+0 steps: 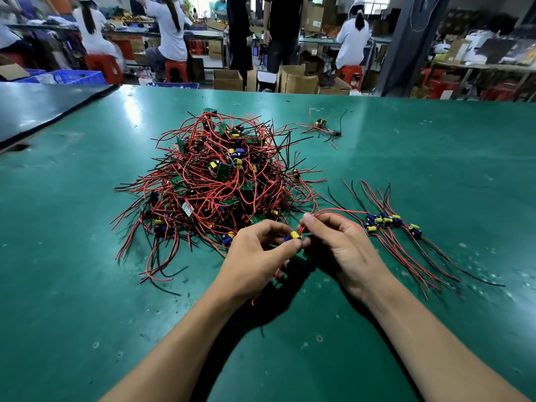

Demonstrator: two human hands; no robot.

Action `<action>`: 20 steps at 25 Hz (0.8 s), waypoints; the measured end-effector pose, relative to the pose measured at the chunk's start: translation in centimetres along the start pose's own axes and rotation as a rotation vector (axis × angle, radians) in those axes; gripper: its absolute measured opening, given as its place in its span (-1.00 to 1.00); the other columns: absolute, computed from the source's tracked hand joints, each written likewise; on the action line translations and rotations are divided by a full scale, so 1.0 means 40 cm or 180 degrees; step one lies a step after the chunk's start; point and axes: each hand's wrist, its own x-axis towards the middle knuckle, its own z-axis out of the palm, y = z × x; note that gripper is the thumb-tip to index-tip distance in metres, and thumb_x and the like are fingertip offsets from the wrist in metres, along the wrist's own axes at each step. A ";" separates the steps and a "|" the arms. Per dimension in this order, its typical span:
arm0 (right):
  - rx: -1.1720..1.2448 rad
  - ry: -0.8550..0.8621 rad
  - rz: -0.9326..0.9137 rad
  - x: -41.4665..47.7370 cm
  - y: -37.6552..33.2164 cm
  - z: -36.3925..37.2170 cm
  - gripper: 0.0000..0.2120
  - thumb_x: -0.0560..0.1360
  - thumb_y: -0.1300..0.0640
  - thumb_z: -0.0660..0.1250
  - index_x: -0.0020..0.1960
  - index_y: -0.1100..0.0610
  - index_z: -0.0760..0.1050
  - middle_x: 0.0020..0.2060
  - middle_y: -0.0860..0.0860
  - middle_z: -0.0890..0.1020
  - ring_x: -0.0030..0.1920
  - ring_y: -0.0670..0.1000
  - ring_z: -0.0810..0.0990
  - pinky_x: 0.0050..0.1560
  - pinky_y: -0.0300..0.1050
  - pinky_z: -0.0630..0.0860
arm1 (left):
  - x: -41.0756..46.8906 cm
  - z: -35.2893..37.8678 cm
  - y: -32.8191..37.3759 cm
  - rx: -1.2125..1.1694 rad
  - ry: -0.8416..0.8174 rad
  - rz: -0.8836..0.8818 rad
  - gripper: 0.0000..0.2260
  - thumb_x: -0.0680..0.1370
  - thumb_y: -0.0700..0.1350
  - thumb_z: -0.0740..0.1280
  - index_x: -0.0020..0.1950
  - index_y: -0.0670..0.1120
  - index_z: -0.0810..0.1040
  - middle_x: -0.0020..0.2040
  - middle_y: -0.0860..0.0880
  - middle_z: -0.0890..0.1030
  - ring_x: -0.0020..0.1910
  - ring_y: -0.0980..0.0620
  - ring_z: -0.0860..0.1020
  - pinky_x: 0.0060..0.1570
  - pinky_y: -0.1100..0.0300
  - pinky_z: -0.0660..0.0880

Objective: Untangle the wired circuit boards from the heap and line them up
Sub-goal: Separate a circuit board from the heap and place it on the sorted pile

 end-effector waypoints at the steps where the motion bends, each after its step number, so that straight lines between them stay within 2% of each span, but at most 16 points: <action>1: -0.0043 0.0033 -0.0012 0.000 -0.001 0.001 -0.82 0.37 0.05 0.52 -0.17 0.16 0.63 -0.28 0.16 0.62 -0.39 -0.03 0.60 -0.39 -0.19 0.54 | -0.001 -0.001 0.000 -0.0006 -0.0022 0.0004 -0.88 0.47 -0.18 0.50 -0.03 -0.11 0.62 -0.24 -0.07 0.67 -0.40 0.05 0.54 -0.44 0.17 0.51; 6: 0.0011 0.0061 0.0079 0.001 -0.006 0.006 -0.82 0.48 0.06 0.46 -0.20 0.17 0.66 -0.30 0.13 0.65 -0.38 0.01 0.61 -0.38 -0.19 0.56 | -0.002 0.001 0.000 0.0102 -0.0104 -0.0025 -0.76 0.41 -0.06 0.56 -0.02 -0.06 0.58 -0.24 -0.08 0.64 -0.32 0.02 0.55 -0.38 0.15 0.46; 10: -0.0244 0.0062 0.0083 -0.004 -0.009 0.007 -0.79 0.36 -0.03 0.50 -0.23 0.12 0.67 -0.31 0.11 0.60 -0.38 -0.01 0.53 -0.39 -0.20 0.47 | -0.005 -0.001 0.008 0.0085 -0.0332 -0.0042 -0.82 0.49 -0.09 0.49 0.04 -0.09 0.60 -0.21 -0.07 0.66 -0.28 0.06 0.56 -0.32 0.13 0.49; 13: -0.0131 -0.0122 0.0151 -0.007 -0.004 0.009 -0.81 0.40 0.01 0.49 -0.18 0.15 0.69 -0.29 0.13 0.63 -0.37 0.00 0.56 -0.36 -0.18 0.53 | -0.006 0.004 0.014 0.0126 -0.0424 -0.0083 -0.88 0.57 -0.11 0.38 0.02 -0.15 0.63 -0.24 -0.04 0.65 -0.35 0.11 0.53 -0.34 0.25 0.49; 16: -0.0128 -0.0161 0.0211 -0.015 -0.003 0.012 -0.82 0.41 0.05 0.51 -0.12 0.17 0.70 -0.26 0.12 0.67 -0.38 -0.02 0.63 -0.38 -0.21 0.57 | -0.004 0.009 0.015 0.0147 -0.0201 -0.0135 -0.90 0.57 -0.19 0.37 -0.03 -0.14 0.69 -0.26 -0.08 0.65 -0.42 0.11 0.50 -0.39 0.33 0.45; 18: -0.0385 -0.0113 0.0135 -0.019 0.002 0.011 -0.80 0.37 0.04 0.56 -0.11 0.14 0.68 -0.26 0.07 0.68 -0.36 -0.06 0.63 -0.36 -0.23 0.56 | -0.004 0.010 0.014 0.0049 -0.0012 -0.0158 -0.87 0.56 -0.21 0.36 -0.07 -0.10 0.71 -0.24 -0.09 0.70 -0.40 0.09 0.53 -0.37 0.30 0.48; 20: -0.0611 -0.0096 -0.0011 -0.023 0.006 0.008 -0.86 0.41 0.09 0.55 -0.12 0.13 0.67 -0.31 0.01 0.67 -0.38 -0.12 0.60 -0.36 -0.29 0.53 | -0.005 0.008 0.012 -0.0012 0.0030 -0.0163 -0.85 0.55 -0.23 0.36 -0.10 -0.09 0.73 -0.22 -0.12 0.71 -0.36 0.06 0.54 -0.32 0.25 0.50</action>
